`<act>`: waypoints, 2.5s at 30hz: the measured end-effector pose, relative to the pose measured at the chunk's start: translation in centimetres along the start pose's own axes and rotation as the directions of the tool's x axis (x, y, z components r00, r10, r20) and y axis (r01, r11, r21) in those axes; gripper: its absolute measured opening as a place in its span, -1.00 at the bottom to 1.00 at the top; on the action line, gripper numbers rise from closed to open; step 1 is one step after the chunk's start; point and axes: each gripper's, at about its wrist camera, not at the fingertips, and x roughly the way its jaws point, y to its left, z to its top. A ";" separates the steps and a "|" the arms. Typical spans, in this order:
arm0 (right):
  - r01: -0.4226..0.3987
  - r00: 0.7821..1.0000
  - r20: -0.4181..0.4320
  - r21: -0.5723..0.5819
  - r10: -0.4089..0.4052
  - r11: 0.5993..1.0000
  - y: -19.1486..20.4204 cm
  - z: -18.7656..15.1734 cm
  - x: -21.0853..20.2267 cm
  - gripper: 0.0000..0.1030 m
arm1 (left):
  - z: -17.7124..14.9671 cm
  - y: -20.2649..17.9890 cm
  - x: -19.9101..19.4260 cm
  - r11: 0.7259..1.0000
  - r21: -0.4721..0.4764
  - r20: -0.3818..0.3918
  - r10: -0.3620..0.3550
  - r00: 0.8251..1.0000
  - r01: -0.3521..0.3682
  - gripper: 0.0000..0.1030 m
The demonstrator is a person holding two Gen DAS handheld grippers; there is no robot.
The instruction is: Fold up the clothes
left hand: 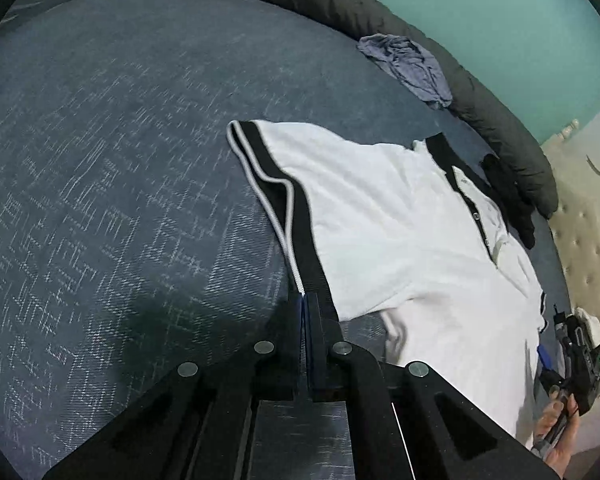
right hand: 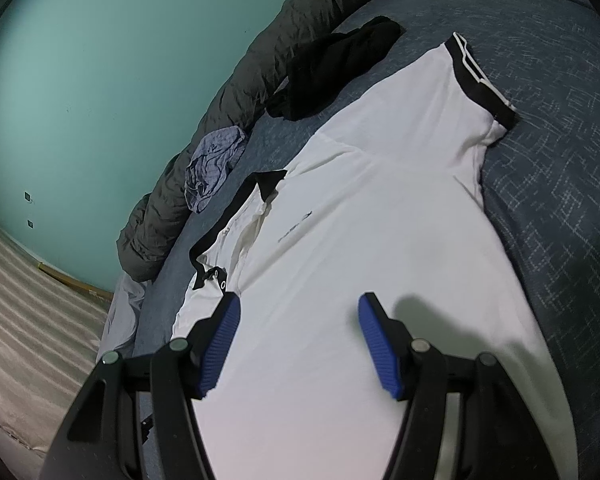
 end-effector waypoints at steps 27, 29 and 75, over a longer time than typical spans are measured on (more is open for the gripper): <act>0.018 0.997 -0.069 -0.074 -0.024 0.997 0.3 0.1 -2.9 0.21 | -5.7 -1.6 -5.9 0.999 0.040 -0.084 0.013 0.996 -0.010 -0.37; 0.003 0.995 -0.100 -0.065 -0.009 0.998 0.4 -0.1 -4.2 0.21 | -6.8 -1.5 -7.4 0.999 0.051 -0.106 0.009 0.994 -0.004 -0.36; 0.178 0.809 -0.452 -0.418 -0.374 0.891 -8.1 -15.5 -25.1 -0.85 | -25.5 -0.4 -12.7 0.968 0.139 -0.498 -0.113 0.860 0.207 -0.91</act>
